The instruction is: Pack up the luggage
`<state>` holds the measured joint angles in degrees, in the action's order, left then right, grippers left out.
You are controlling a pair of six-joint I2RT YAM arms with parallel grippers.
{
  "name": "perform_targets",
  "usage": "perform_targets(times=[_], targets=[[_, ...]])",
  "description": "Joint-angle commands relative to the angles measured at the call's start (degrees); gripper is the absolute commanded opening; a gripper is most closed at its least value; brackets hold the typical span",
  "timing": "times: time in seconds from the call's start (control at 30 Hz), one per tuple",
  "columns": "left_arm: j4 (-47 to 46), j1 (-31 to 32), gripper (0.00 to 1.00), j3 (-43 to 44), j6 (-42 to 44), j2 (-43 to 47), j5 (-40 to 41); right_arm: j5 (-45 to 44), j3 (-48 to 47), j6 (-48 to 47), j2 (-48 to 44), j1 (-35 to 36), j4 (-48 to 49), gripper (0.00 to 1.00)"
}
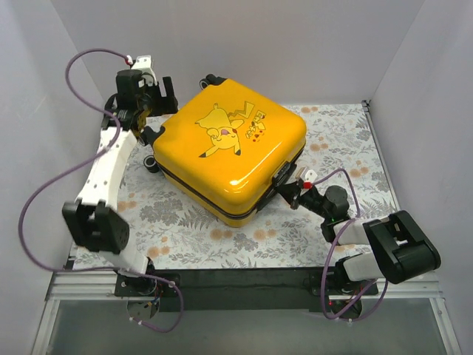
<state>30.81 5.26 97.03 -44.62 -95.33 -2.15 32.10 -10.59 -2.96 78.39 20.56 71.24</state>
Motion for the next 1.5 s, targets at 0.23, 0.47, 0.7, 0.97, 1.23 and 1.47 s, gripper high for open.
perform_targets(times=[0.23,0.47,0.7,0.97,1.23,1.47], targets=[[5.93,-1.3,0.85,-10.45,-16.72,17.02,6.8,6.05,-1.45,-1.43,-2.63,3.26,11.73,0.01],[10.05,-9.72,0.86,-5.99,-24.98,11.23,6.11,5.7,-1.36,-2.14,-2.63,3.26,11.55,0.01],[10.94,-11.76,0.87,-4.75,-32.8,6.3,4.35,5.43,-1.19,-3.1,-2.89,3.26,11.02,0.01],[10.85,-13.78,0.88,-3.96,-39.04,0.33,-1.62,4.73,-1.1,-4.33,-2.98,3.26,10.41,0.01],[10.06,-13.69,0.89,0.61,-40.72,-5.48,-5.4,4.64,-2.06,-4.6,-1.4,3.26,10.5,0.01],[8.4,-13.17,0.89,1.32,-41.42,-7.77,-9.0,4.82,-3.03,-4.77,0.01,3.26,10.58,0.01]])
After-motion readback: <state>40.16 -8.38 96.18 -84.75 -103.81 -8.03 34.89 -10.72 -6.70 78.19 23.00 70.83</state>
